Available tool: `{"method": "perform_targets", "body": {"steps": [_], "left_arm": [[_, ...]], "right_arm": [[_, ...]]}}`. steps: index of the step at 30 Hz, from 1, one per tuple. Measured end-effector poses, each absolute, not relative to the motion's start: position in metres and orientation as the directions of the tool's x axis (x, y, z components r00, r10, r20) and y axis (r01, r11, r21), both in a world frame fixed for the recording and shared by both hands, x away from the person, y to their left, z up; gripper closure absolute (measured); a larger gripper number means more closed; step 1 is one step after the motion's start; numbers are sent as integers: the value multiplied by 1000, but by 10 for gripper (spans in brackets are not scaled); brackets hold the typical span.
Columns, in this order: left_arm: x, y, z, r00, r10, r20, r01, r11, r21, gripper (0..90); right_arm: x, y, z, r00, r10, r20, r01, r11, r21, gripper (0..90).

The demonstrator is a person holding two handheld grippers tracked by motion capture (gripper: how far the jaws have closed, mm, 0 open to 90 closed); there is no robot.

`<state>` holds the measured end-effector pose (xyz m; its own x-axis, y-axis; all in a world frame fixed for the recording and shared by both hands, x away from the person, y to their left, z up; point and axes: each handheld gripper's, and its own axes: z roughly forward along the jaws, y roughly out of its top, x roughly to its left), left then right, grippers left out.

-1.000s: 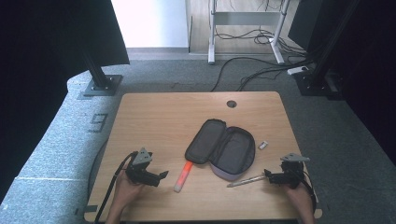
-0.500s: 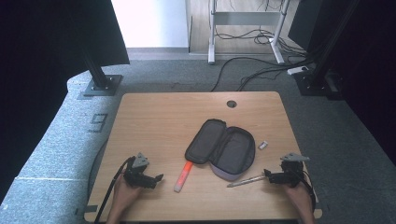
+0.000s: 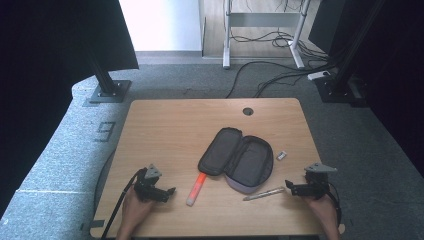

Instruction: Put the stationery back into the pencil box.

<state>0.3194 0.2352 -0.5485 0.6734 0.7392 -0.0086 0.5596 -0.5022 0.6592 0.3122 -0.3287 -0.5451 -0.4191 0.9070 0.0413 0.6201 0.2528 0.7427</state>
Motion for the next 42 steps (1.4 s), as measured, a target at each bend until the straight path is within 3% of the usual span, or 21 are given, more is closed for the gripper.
{"method": "perform_targets", "body": {"steps": [7, 13, 29, 42], "left_arm": [[319, 235, -549, 673, 740, -8, 560, -502, 659, 0], [319, 235, -549, 672, 741, -8, 560, -501, 659, 0], [319, 235, -549, 672, 741, -8, 561, -501, 659, 0], [319, 235, -549, 672, 741, -8, 561, -501, 659, 0]], "right_arm": [[315, -331, -533, -433, 900, 35, 602, 260, 755, 22], [325, -329, -524, -455, 890, 28, 596, 281, 752, 118], [366, -316, -497, -458, 889, 22, 616, 299, 729, 159], [389, -307, -496, -468, 883, 25, 624, 311, 717, 352]]}}
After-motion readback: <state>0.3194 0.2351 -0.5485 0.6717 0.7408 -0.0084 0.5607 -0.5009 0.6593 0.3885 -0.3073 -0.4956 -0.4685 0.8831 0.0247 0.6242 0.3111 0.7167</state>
